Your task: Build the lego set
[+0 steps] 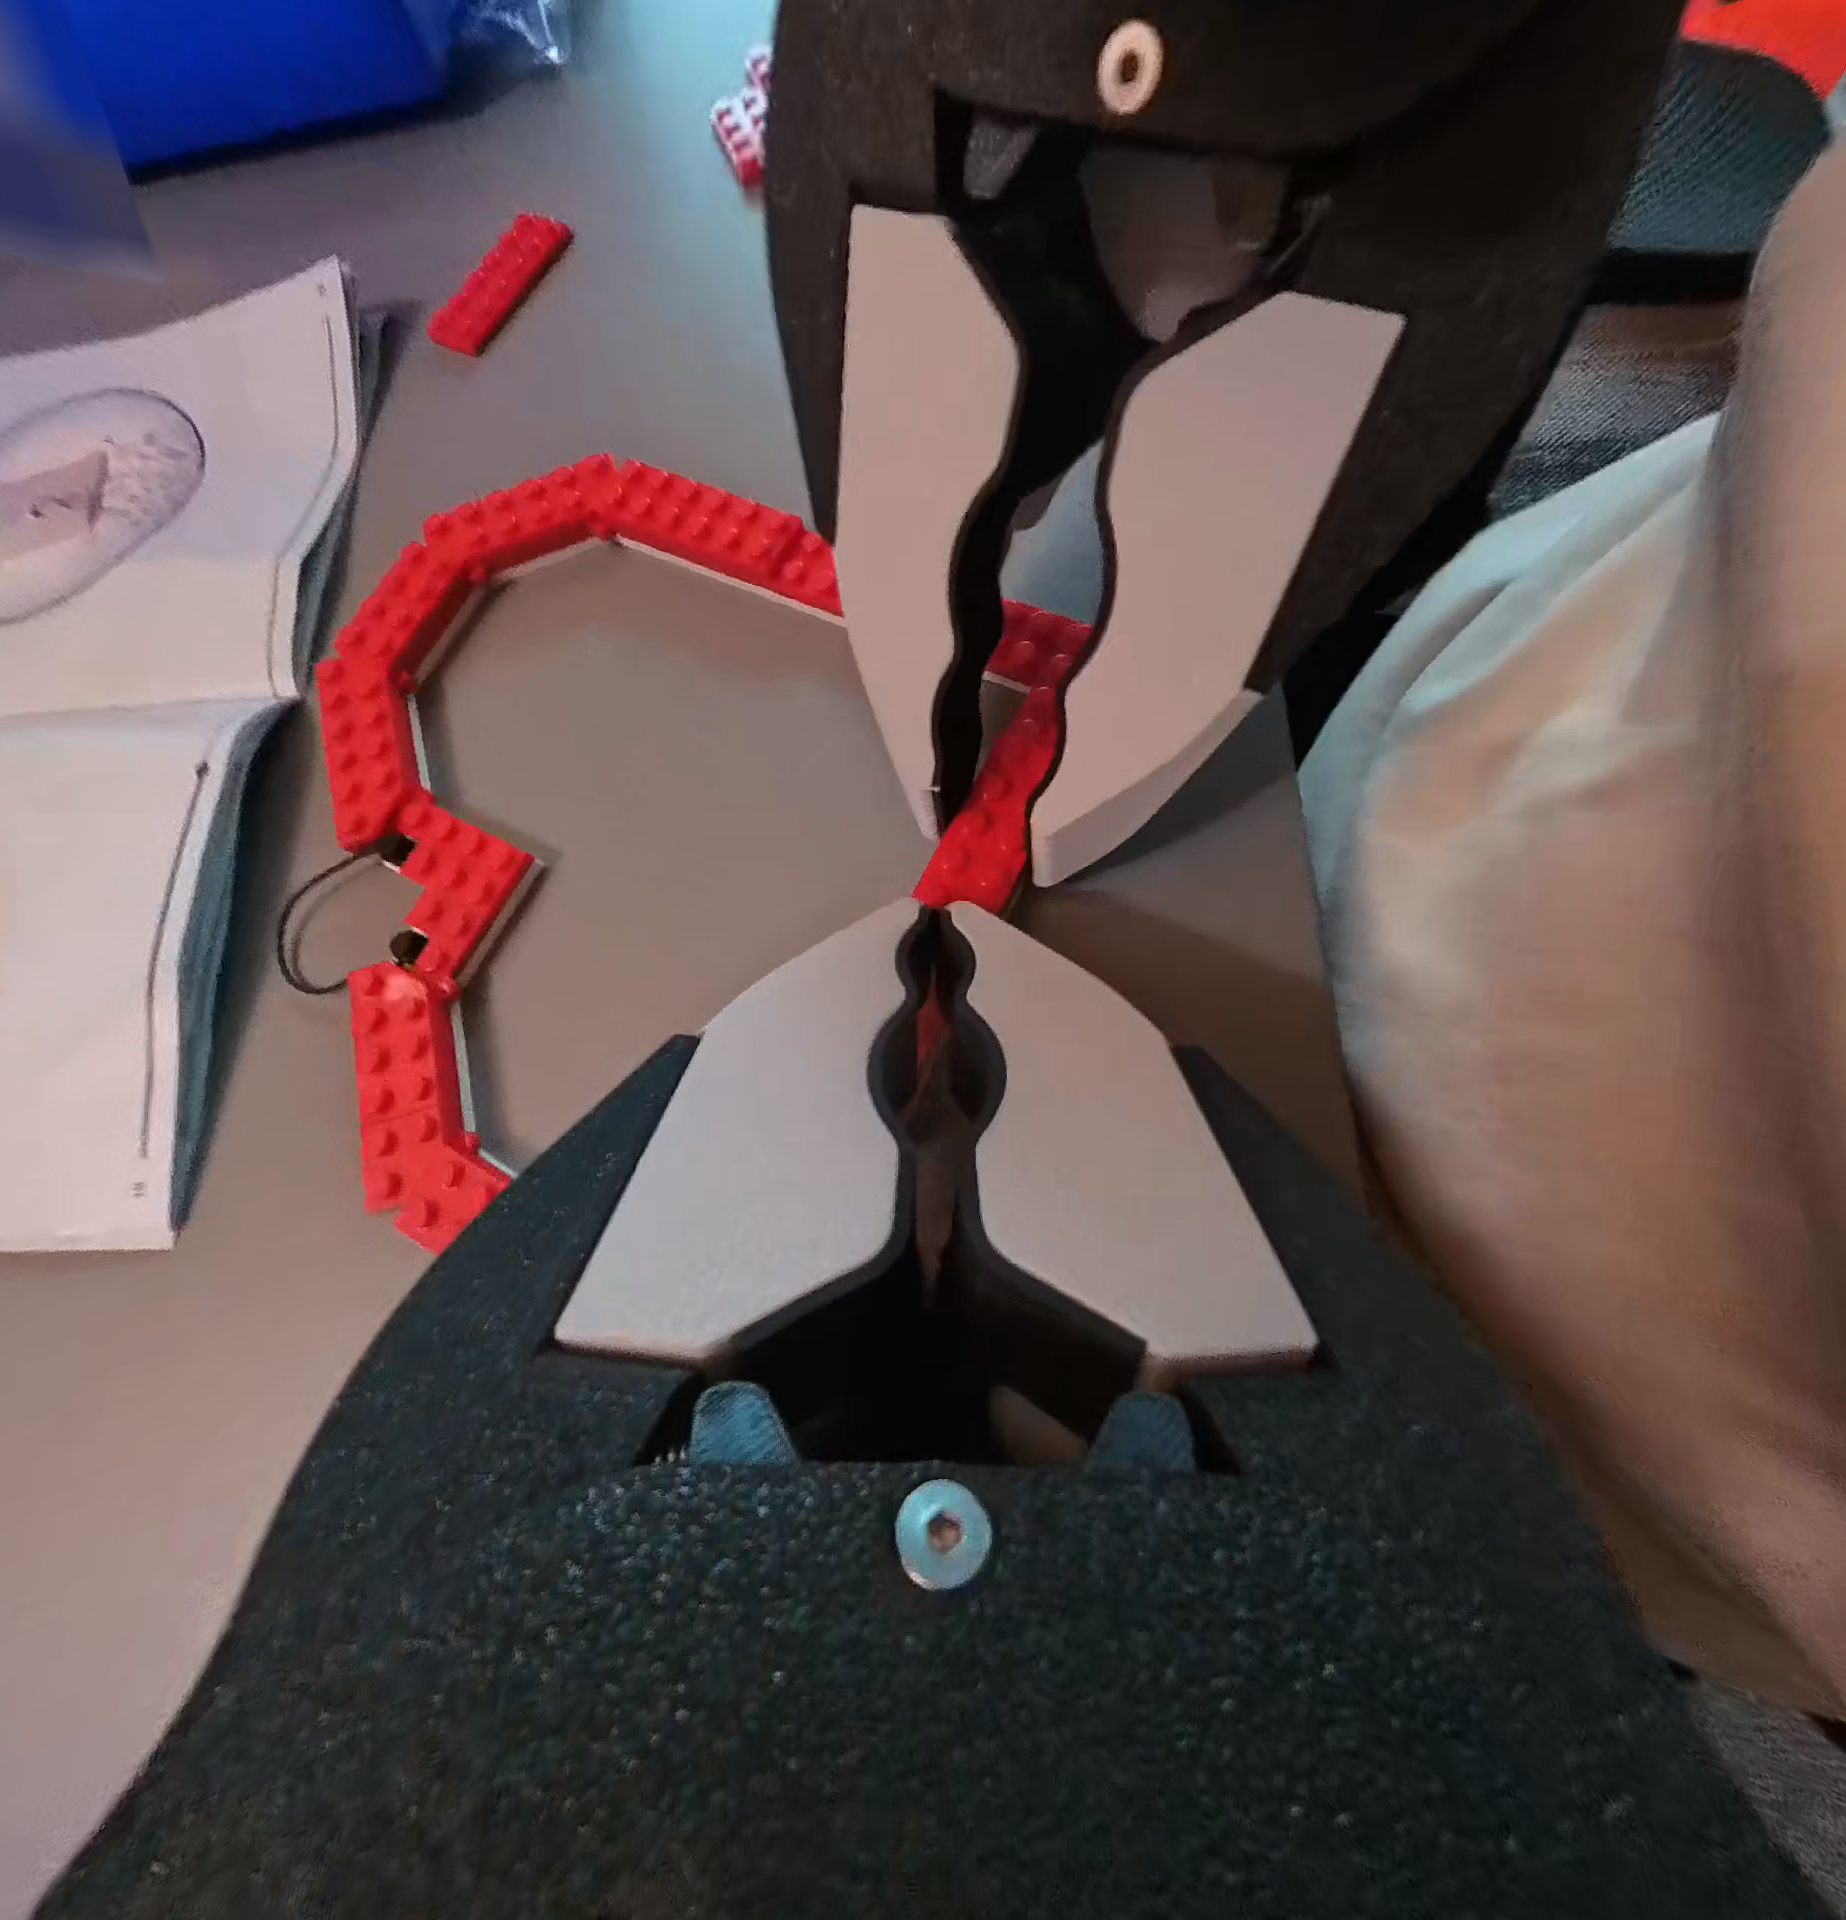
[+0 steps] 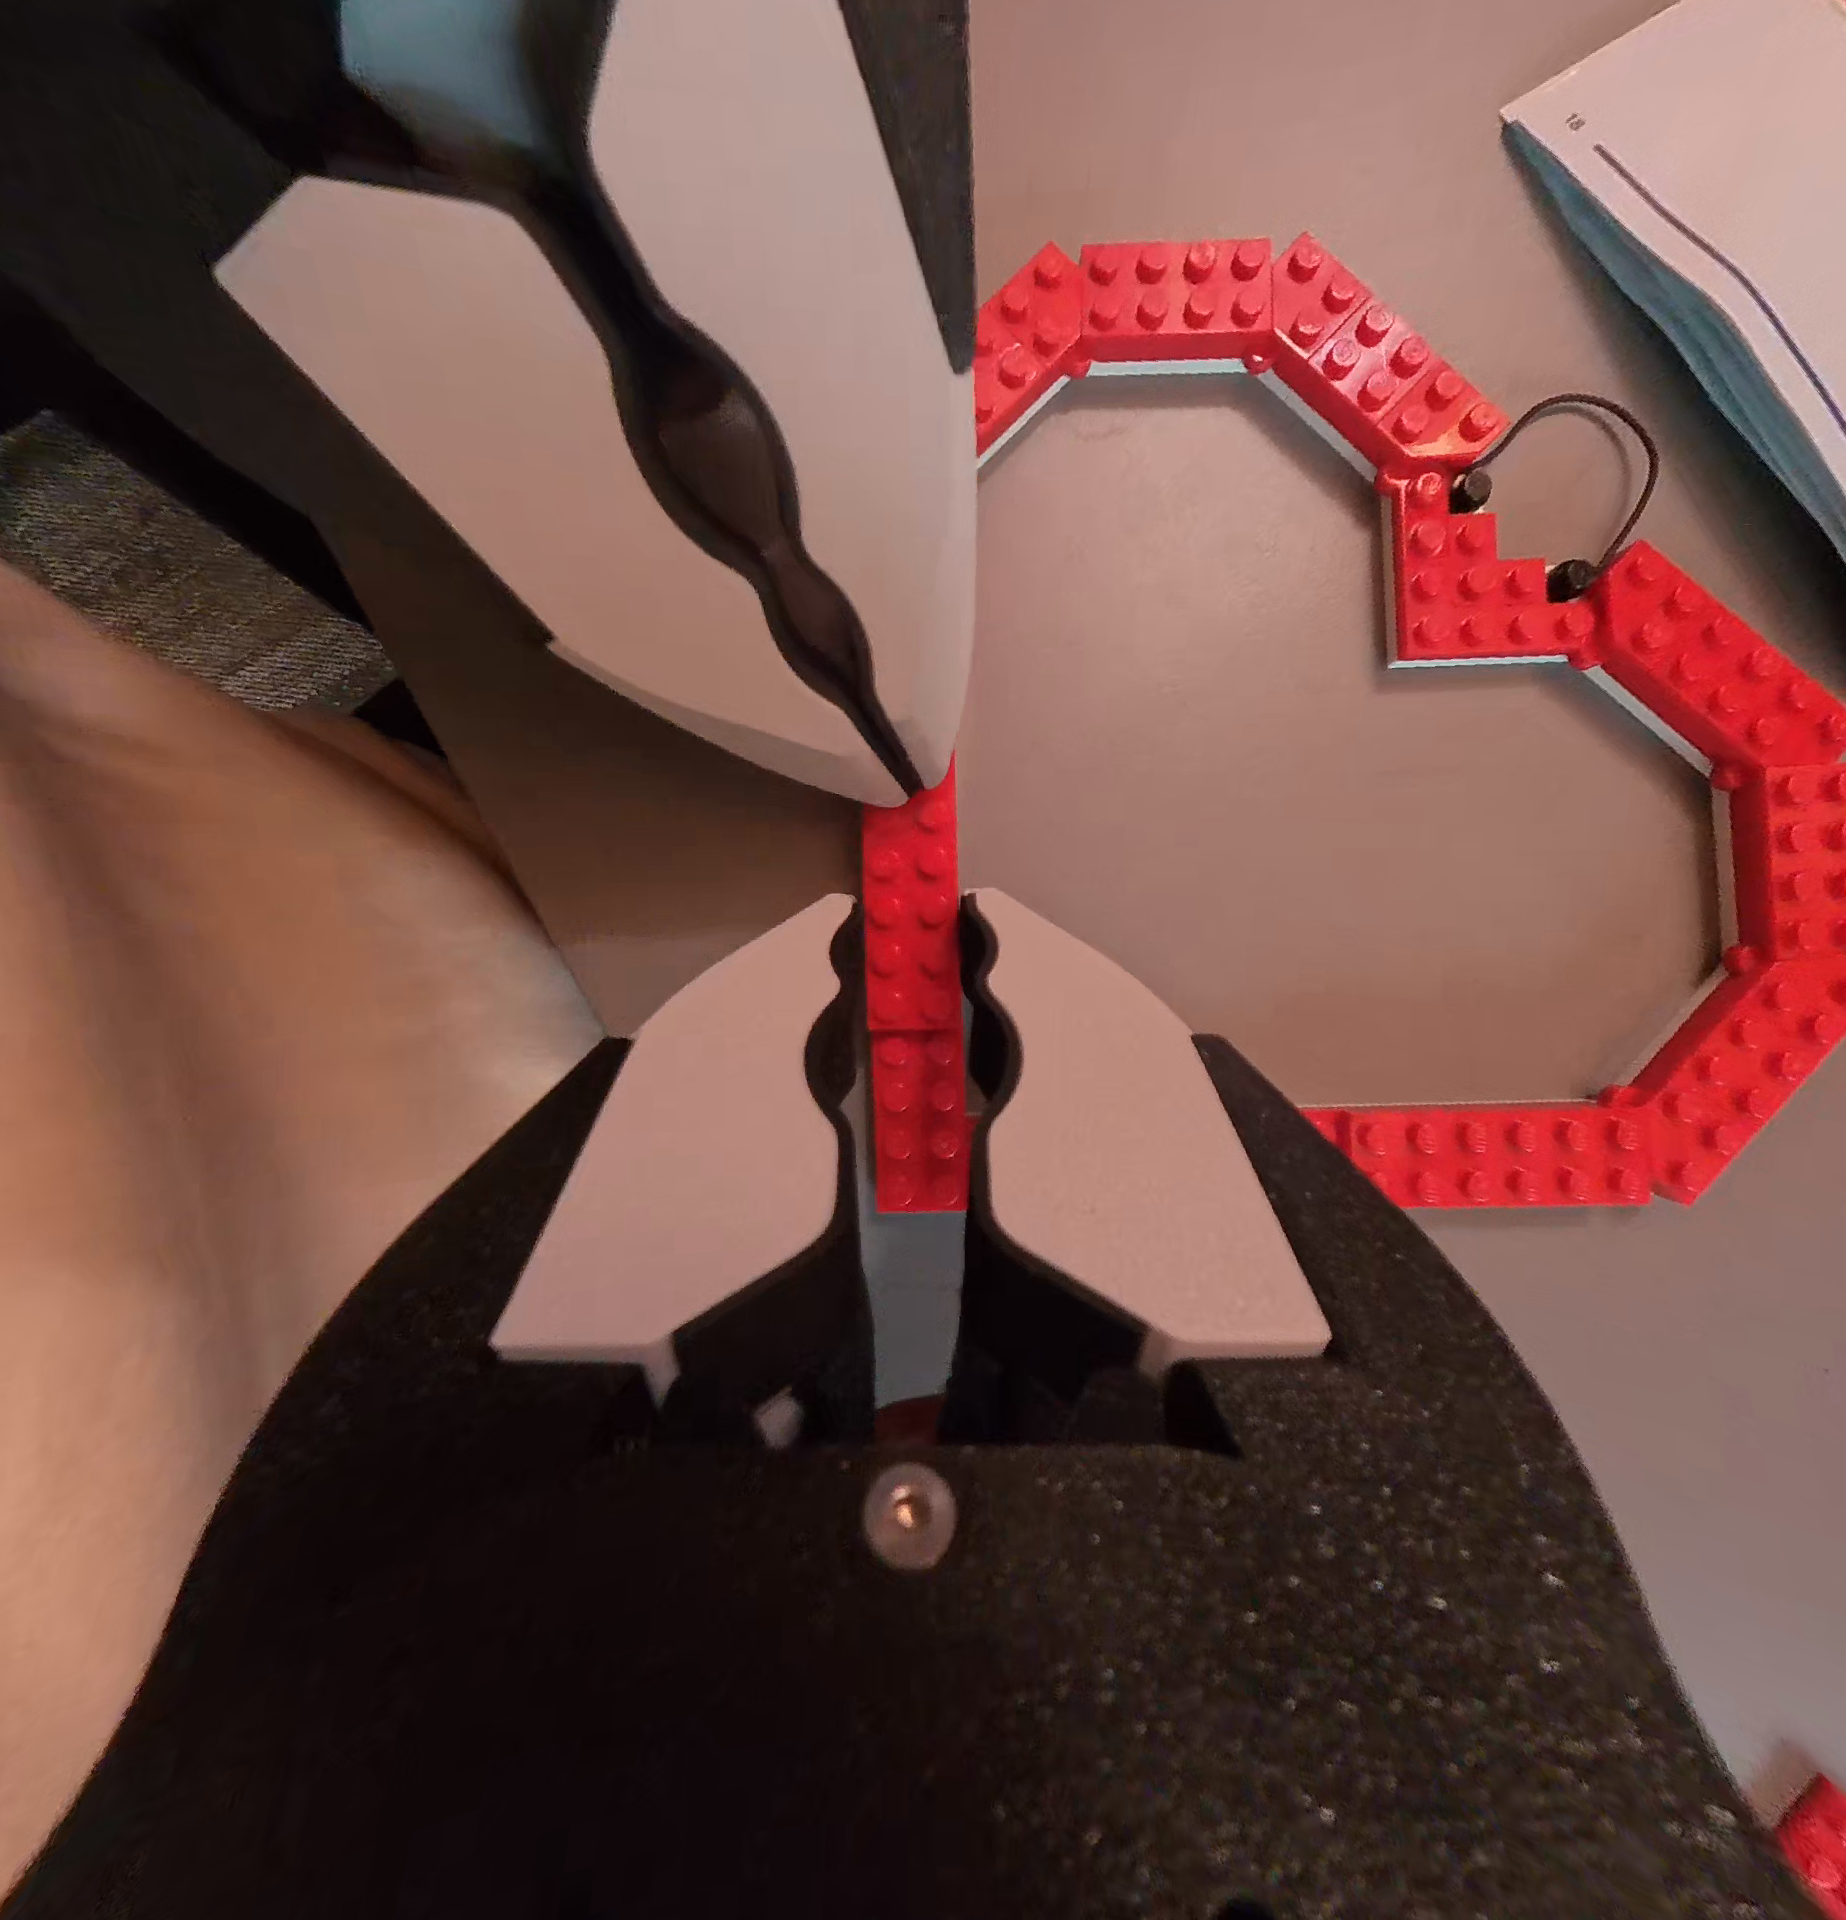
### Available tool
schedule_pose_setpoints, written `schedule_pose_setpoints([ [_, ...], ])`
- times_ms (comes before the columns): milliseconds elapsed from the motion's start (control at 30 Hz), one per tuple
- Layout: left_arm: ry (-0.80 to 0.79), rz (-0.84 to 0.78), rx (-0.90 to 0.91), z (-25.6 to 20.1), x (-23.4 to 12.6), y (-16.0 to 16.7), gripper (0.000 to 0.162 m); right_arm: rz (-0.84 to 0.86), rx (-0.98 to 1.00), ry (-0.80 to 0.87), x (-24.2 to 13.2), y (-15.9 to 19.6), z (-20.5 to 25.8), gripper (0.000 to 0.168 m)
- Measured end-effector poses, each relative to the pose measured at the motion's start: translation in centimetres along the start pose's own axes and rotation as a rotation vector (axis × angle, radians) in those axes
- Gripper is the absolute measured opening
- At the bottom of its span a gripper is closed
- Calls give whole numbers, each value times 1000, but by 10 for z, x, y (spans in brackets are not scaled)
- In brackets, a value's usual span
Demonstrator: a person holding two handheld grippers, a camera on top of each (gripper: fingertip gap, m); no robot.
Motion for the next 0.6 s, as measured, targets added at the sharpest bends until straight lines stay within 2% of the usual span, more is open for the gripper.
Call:
schedule_pose_setpoints([
  [167,22,8,-26,1,0,1,0,-30,-25,0,-2,0,-1,23],
  [200,25,4,-36,2,0,1,0,-55,-15,-2,-6,-3,-1,22],
  [267,23,7,-46,2,0,1,0,-96,25,-10,-15,-8,-3,4],
  [300,21,12,-40,2,0,1,0,-98,38,-17,-17,-8,-3,1],
  [600,25,38,-37,3,1,2,0,2,13,32,-8,-4,-2,1],
])
Point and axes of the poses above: each gripper's, where its closed fingertips meet, x out along the fingers, y out of its underside, z = x × y across the jaws, the point moved 1 cm from there along -x, back along the fingers, and after that the axes turned 8 degrees about -z, right-handed, at the moved point
